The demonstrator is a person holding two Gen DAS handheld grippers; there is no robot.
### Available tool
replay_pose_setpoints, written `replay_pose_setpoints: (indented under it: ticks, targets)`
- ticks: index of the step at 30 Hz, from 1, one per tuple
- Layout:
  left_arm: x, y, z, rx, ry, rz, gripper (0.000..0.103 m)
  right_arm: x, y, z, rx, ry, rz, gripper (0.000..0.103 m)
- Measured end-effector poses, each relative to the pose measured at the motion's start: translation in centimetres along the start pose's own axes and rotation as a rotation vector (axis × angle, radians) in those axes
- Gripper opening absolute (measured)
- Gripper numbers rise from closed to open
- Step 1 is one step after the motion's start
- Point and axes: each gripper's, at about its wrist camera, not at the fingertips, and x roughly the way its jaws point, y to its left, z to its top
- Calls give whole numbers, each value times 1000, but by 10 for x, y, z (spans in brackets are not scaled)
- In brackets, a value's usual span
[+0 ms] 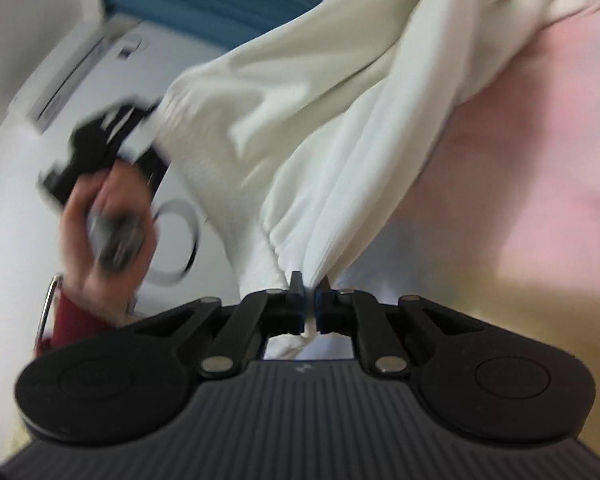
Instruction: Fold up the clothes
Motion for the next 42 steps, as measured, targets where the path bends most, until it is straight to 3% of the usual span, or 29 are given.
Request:
replay_pose_setpoints:
  ticks: [3,8,12,16,20,21,23,25,26,28,30,36,42]
  targets:
    - [53,32,2,20,36,119,10,60,-2,-4,-27,55,8,8]
    - [122,113,-16,20,154,235,11,123,-44,-17,-62,144,-120,7]
    - [145,158,-25,-8,188,229,12,127,-62,-21,-53,140,-116,6]
    - [137,163,-24,8,198,169,13,119,-51,-12,-87,126,-127,9]
    - [101,145,-17,101,212,97,18,100,-43,-11,-101,113,-180,11]
    - [86,137,-17,115,211,94,24,94,-41,-9,-123,113,-203,12]
    - [53,119,-19,158,191,96,51,82,-36,-4,-167,111,-253,20]
    - [21,103,-23,209,167,86,57,67,-25,-10,-204,98,-300,33]
    - [5,96,-27,233,167,76,59,59,-20,-14,-221,91,-313,37]
    - [-26,80,-37,270,173,63,60,43,-7,-20,-259,80,-337,56]
    - [-58,64,-48,304,176,48,62,29,7,-22,-306,65,-364,64]
    - [-150,10,-106,417,188,-51,65,-40,48,-26,-503,-27,-451,66]
    - [-194,-36,-176,471,177,-104,66,-117,68,-6,-678,-201,-576,65]
